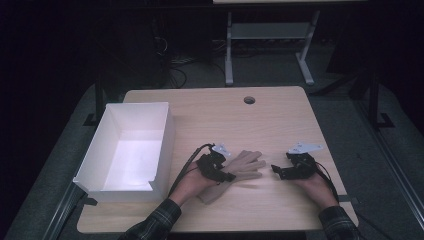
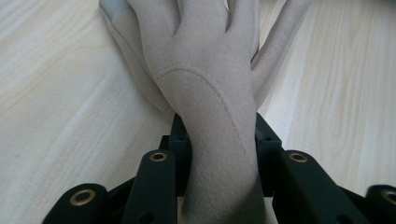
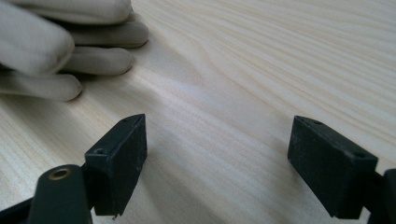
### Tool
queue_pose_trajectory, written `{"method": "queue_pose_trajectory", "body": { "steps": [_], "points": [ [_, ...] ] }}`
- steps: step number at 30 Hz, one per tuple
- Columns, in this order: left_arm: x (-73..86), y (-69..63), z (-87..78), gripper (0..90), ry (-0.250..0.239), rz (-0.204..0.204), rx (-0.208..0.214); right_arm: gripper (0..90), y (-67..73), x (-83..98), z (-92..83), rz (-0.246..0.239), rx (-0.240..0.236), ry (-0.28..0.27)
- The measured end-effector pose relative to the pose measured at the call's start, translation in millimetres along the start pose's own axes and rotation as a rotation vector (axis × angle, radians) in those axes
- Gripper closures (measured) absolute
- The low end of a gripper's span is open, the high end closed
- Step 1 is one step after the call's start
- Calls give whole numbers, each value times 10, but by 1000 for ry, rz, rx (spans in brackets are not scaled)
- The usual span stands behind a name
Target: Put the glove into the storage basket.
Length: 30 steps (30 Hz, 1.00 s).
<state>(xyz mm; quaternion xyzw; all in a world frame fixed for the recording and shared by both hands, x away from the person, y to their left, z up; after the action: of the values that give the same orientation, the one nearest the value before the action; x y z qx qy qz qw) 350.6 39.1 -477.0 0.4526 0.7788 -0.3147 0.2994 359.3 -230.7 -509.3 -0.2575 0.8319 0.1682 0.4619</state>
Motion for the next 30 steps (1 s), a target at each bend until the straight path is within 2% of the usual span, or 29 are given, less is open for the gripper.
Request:
{"method": "queue_pose_trajectory", "body": {
  "steps": [8, 9, 11, 20, 25, 30],
  "points": [
    [-134, 5, -142, 682, -15, -40, -16, 192, 0, 2, -4, -4, -1, 3],
    [-170, 8, -175, 682, -26, -63, -18, 192, 1, 2, -2, -3, -1, 0],
    [-226, 0, -218, 682, -36, -82, -28, 192, 1, 3, -2, -3, -1, 0],
    [-525, -26, -470, 681, -71, -68, -56, 190, 4, 2, 0, 0, -1, -2],
    [-669, -18, -611, 681, -92, -69, -51, 191, 2, 2, -2, -2, -1, 1],
    [-830, 6, -818, 681, -114, -52, -55, 190, 3, 2, -3, -1, -1, 2]
  ]
}}
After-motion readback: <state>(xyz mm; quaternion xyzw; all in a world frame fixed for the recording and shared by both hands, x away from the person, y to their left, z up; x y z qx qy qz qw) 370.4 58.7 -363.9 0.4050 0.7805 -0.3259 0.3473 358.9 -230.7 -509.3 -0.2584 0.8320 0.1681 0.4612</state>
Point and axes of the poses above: each handheld gripper's, and its own axes: z roughly forward along the jaws, x roughly out of its underside, y roughly to its left, the point moved 4 cm from there along z, roughly forward along the jaws, and after that the axes turned 12 degrees about -y, right-handed, at the moved point
